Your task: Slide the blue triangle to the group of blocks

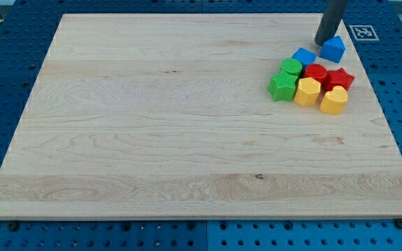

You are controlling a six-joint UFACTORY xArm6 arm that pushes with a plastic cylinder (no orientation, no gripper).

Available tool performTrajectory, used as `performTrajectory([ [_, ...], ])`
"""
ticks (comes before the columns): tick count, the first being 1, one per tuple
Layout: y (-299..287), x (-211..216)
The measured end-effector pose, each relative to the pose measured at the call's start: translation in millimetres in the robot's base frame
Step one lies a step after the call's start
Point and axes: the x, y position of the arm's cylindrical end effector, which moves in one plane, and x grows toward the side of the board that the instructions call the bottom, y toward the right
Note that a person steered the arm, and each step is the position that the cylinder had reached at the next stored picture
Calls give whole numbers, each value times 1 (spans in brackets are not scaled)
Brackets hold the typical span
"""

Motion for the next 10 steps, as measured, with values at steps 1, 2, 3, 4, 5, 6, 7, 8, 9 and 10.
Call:
performTrajectory([
  [1, 12, -23],
  [2, 39, -10],
  [3, 29, 16],
  [4, 26, 21],
  [5, 30, 14],
  [6, -5, -20],
  [7, -19, -5],
  [8, -15, 25],
  [9, -11, 24],
  [10, -6, -15],
])
